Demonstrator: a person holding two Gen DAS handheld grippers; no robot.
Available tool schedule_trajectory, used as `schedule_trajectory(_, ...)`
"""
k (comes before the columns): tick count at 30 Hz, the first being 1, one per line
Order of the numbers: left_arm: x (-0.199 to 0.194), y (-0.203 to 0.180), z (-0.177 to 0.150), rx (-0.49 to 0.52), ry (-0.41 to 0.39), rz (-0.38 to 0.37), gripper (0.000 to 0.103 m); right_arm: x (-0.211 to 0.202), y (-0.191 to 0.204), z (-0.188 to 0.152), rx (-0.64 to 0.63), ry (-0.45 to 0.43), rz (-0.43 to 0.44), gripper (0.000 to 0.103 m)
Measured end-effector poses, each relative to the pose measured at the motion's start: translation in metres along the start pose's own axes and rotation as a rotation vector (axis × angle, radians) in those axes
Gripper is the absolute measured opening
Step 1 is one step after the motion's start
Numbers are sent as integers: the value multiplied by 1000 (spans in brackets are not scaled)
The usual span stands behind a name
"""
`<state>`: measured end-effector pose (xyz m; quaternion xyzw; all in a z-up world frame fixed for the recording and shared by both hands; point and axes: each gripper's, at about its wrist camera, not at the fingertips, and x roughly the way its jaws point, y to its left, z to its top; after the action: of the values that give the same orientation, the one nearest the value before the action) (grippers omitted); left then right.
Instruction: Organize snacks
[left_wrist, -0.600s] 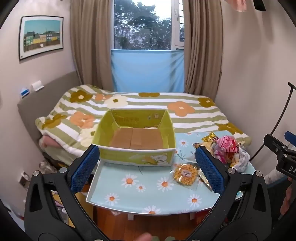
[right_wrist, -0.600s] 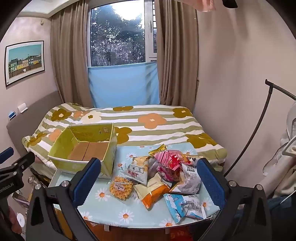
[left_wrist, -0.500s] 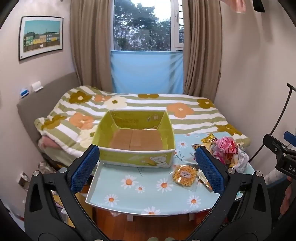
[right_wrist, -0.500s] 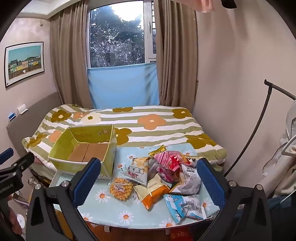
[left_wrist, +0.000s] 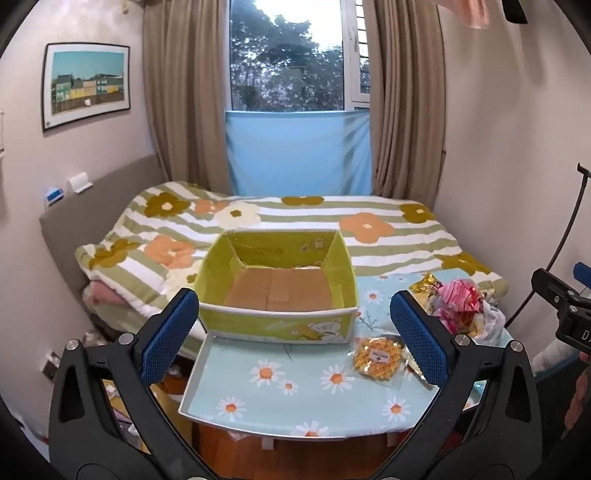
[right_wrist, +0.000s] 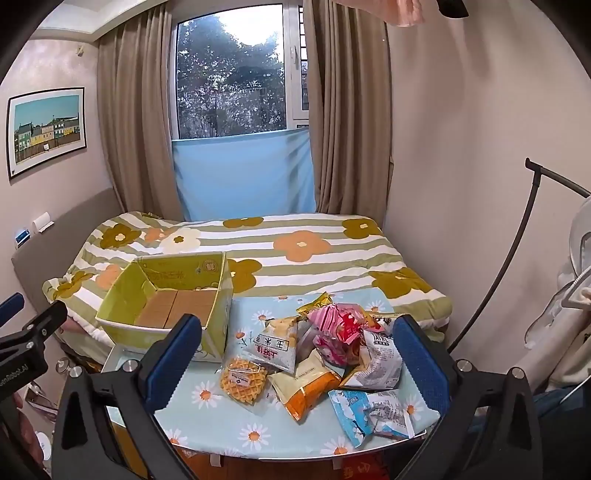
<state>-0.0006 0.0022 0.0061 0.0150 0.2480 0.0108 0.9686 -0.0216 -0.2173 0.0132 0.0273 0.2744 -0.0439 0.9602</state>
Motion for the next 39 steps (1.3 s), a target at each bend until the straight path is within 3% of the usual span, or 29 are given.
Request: schedule_trajectory(39, 2, -4, -2, 16, 46, -53, 102, 0, -1, -1, -10, 12, -6, 103)
